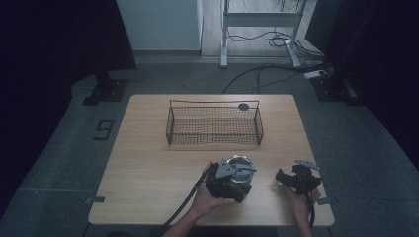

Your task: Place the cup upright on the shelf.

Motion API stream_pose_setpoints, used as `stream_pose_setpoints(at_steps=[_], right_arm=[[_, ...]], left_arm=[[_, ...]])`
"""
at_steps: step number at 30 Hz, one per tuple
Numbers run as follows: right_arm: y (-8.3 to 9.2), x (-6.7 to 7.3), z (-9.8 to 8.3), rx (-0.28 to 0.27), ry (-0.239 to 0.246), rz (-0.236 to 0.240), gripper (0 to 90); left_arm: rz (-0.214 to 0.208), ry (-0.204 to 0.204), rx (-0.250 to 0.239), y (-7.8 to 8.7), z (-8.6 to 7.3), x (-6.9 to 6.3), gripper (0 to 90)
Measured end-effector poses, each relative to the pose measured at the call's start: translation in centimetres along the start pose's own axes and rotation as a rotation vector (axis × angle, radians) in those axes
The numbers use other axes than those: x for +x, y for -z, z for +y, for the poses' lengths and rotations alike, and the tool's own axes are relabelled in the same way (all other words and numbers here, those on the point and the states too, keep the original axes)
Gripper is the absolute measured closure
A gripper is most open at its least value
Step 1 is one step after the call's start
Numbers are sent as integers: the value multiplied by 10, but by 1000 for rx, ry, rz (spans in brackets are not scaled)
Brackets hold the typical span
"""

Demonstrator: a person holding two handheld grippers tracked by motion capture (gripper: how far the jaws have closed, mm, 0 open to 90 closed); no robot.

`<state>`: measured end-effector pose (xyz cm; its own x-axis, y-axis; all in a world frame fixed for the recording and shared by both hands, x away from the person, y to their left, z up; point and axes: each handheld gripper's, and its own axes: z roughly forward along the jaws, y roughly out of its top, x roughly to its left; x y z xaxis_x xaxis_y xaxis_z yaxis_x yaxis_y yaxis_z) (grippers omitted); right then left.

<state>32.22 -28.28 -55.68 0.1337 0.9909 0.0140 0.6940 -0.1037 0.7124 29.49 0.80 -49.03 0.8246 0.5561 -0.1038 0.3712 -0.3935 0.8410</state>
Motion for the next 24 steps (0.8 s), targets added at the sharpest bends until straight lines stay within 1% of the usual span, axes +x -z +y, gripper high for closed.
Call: stream_pose_setpoints(at_steps=[3, 5, 7, 8, 11, 15, 18, 21, 23, 24], right_arm=[[0, 0, 0, 0, 0, 0, 0], [0, 0, 0, 0, 1, 0, 0], [0, 0, 0, 0, 1, 0, 0], [0, 0, 0, 0, 0, 0, 0], [0, 0, 0, 0, 0, 0, 0], [0, 0, 0, 0, 0, 0, 0], [0, 0, 0, 0, 0, 0, 0], [0, 0, 0, 0, 0, 0, 0], [0, 0, 0, 0, 0, 0, 0], [0, 0, 0, 0, 0, 0, 0]], left_arm=[[1, -11, -10, -1, -1, 0, 13], [1, -28, -17, -2, -1, 0, 20], [0, -33, -18, -1, -1, 1, 22], [-7, -44, -17, -1, -1, 1, 26], [-20, -56, -17, 0, -1, 3, 28], [-19, -72, -22, 1, -1, 2, 33], [-15, -71, -24, 2, -1, 3, 36], [-29, -50, -33, 5, -1, 7, 38], [-31, -47, -37, 7, -1, 7, 39], [-27, -43, -49, 11, 1, 9, 39]])
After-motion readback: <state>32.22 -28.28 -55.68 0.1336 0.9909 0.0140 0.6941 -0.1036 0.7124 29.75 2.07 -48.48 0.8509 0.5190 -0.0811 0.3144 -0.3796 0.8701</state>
